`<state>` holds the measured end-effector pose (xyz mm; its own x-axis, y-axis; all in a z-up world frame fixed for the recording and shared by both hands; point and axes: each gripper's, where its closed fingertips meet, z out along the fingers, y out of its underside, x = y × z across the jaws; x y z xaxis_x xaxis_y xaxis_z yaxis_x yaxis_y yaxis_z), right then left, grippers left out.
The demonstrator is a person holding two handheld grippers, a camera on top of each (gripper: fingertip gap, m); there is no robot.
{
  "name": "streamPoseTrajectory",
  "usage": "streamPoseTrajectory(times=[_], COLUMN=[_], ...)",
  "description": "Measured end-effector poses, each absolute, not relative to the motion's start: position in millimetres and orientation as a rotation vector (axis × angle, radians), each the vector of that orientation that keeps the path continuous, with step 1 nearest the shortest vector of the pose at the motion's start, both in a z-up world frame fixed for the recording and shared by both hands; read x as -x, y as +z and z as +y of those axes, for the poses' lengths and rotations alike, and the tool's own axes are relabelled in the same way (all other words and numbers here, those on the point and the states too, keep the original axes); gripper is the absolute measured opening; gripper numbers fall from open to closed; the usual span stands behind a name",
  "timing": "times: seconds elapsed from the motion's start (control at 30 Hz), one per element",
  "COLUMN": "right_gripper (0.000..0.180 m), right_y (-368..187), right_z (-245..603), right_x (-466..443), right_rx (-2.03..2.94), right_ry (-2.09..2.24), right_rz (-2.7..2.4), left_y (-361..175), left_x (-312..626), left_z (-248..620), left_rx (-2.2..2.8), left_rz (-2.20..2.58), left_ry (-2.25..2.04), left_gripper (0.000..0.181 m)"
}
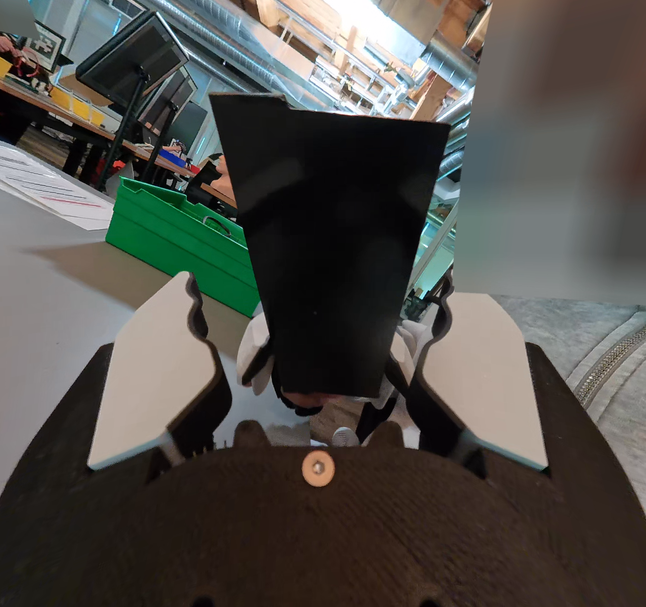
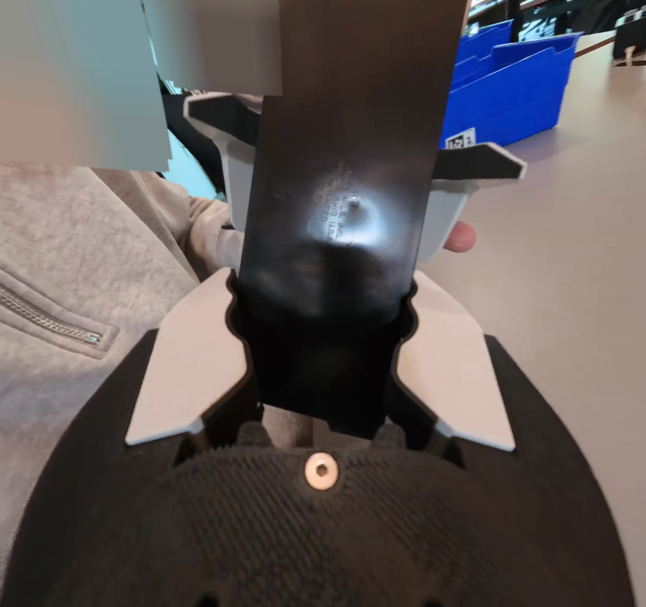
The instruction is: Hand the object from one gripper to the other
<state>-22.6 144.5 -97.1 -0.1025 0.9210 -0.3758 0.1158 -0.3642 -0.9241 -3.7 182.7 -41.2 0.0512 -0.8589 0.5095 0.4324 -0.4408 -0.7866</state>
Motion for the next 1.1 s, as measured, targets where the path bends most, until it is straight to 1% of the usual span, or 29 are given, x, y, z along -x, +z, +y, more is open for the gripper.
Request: streamPoseTrajectory(times=[0.1,0.4,0.47,0.5,0.7,0.8,0.9,1.0,1.1], right_gripper=[0.092,0.092,0.092,0.092,0.092,0.094,0.094,0.089,0.086], right_y=[-97.0,-100.0,-101.1,-101.4,-101.3,-101.9,-96.4,-94.0,-89.6], right_z=[138.4,135.0,134.6,134.4,141.5,154.2,172.5,184.1,186.8], right_x=[26.9,29.9,30.2,30.5,29.0,23.8,14.4,7.0,5.6], right_rx=[1.502,1.513,1.518,1.521,1.549,1.585,1.577,1.568,1.537], right_ry=[1.593,1.627,1.628,1.631,1.677,1.709,1.673,1.613,1.578], right_rz=[-1.164,-1.171,-1.173,-1.172,-1.098,-1.013,-0.919,-0.883,-0.873], left_y=[-35.0,-30.7,-31.1,-30.9,-31.2,-26.4,-18.2,-7.6,5.3], left_x=[7.9,11.3,10.7,10.6,13.1,21.6,39.9,58.5,71.0], left_z=[182.8,181.6,180.4,178.3,181.9,187.1,196.5,201.9,202.2], left_rx=[1.266,1.241,1.241,1.237,1.280,1.284,1.287,1.268,1.214], left_rz=[0.445,0.419,0.429,0.447,0.456,0.458,0.461,0.476,0.421], left_ry=[-1.640,-1.695,-1.697,-1.705,-1.667,-1.559,-1.357,-1.164,-1.172], left_gripper=[0.124,0.106,0.097,0.087,0.087,0.087,0.088,0.087,0.087])
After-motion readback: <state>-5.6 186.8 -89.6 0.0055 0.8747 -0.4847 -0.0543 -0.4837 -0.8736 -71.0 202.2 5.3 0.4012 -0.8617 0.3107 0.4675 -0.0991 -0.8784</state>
